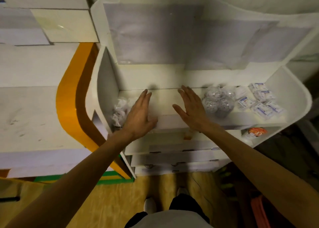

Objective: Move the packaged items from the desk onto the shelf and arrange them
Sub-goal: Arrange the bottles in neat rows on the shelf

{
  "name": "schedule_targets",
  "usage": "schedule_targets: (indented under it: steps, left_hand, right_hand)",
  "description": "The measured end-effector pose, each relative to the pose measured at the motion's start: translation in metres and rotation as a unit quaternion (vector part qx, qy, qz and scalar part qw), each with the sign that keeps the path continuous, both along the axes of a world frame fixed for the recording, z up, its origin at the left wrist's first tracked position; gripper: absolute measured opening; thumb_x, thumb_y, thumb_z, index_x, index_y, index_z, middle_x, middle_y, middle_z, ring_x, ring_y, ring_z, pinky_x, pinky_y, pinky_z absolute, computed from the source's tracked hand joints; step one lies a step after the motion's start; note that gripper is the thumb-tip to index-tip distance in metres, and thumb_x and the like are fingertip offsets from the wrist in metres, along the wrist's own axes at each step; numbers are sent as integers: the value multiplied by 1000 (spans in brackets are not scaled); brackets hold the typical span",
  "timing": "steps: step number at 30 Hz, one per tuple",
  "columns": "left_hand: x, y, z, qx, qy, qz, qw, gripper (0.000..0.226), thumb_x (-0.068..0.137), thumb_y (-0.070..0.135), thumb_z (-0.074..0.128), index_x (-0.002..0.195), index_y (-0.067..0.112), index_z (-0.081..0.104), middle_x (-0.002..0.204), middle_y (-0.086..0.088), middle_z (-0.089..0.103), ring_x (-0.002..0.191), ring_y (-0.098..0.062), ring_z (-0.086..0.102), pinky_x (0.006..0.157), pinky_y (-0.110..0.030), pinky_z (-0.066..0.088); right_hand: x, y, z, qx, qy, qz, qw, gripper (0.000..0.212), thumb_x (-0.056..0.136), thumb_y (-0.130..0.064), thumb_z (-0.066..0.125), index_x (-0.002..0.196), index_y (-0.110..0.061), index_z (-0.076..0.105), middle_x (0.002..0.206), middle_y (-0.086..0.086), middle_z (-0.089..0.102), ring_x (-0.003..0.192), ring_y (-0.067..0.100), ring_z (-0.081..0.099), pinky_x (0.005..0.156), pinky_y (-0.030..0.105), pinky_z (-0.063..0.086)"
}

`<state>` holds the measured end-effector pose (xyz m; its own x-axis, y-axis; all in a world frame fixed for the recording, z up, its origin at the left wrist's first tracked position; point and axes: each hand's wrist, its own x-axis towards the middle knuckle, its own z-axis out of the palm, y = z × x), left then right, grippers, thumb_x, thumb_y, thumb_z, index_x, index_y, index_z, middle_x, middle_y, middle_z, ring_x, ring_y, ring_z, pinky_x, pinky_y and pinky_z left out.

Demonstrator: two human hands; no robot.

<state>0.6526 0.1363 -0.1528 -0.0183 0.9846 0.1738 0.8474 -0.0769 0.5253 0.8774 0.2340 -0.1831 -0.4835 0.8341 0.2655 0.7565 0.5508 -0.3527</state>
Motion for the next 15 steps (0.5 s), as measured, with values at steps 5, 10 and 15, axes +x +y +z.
schedule_targets:
  steps: [5,10,15]
  left_hand:
    - [63,42,-5,-52,55,-75,994,93,94,47,59,159,15,0,167,-3,-11,153,-26,8,121,-40,19]
    - [112,69,-14,-93,76,-115,986,97,95,48,55,158,10,-9,165,-9,-17,153,-26,-4,123,-37,5]
    - [151,94,-9,-97,107,-122,982,101,94,55,54,157,9,-9,166,-10,-14,154,-27,-2,124,-39,4]
  right_hand:
    - [60,22,18,2,-34,-71,997,68,100,-57,36,156,-18,28,164,8,24,153,26,16,123,50,17]
    - [130,23,20,-14,-79,-104,991,74,97,-62,33,155,-17,29,164,8,24,153,26,15,122,51,17]
    - [175,32,26,-15,-99,-123,987,78,92,-67,40,152,-17,36,161,8,30,151,28,22,120,51,23]
